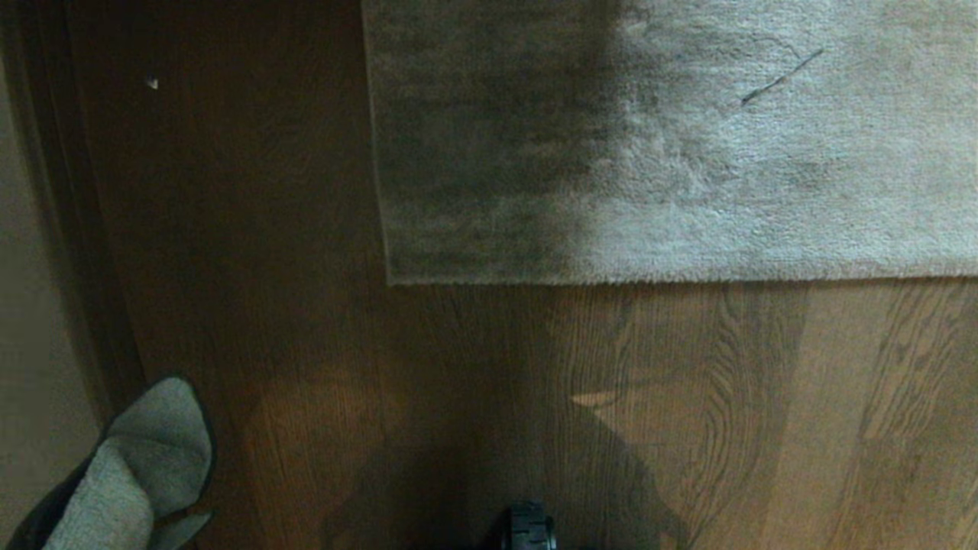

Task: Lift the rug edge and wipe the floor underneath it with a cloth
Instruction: Put down the rag

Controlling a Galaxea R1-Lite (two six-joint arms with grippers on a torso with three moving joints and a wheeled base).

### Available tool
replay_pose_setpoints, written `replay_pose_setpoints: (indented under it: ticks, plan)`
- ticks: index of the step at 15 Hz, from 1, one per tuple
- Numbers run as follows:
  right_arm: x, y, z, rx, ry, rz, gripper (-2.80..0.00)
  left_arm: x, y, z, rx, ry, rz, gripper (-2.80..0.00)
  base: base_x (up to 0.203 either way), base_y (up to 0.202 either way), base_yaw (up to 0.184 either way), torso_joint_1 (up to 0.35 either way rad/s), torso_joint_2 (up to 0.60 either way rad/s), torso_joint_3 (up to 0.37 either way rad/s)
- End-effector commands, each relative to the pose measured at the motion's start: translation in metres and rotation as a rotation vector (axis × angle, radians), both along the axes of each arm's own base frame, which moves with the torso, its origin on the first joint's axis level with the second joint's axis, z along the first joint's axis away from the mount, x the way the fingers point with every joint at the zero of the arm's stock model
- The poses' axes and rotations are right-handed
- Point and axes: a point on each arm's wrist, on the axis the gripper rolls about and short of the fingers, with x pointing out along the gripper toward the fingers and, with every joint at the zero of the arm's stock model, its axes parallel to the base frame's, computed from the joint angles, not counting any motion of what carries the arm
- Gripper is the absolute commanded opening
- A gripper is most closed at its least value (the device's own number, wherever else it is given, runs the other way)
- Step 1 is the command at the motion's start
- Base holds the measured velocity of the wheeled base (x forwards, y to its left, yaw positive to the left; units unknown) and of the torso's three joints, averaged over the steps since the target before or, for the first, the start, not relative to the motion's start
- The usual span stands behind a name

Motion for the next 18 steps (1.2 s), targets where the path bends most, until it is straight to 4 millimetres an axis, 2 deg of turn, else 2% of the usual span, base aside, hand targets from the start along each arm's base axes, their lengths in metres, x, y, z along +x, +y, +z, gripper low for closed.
replay_pose_setpoints:
  ticks: [1, 6, 18]
  plan:
    - [-0.0005, 0.0000, -0.0061, -0.005, 0.003, 0.000, -2.80, -0.0001, 0.0000, 0.0001, 0.000, -0.001, 0.001, -2.80, 0.000, 0.000, 0.000, 0.000, 0.00, 0.000]
    - [0.0017, 0.0000, -0.0115, -0.064, 0.005, 0.000, -2.80, -0.0001, 0.0000, 0.0001, 0.000, -0.001, 0.001, -2.80, 0.000, 0.000, 0.000, 0.000, 0.00, 0.000]
    - [0.0017, 0.0000, -0.0113, -0.058, 0.004, 0.003, -2.80, -0.0001, 0.0000, 0.0001, 0.000, -0.001, 0.000, -2.80, 0.000, 0.000, 0.000, 0.000, 0.00, 0.000]
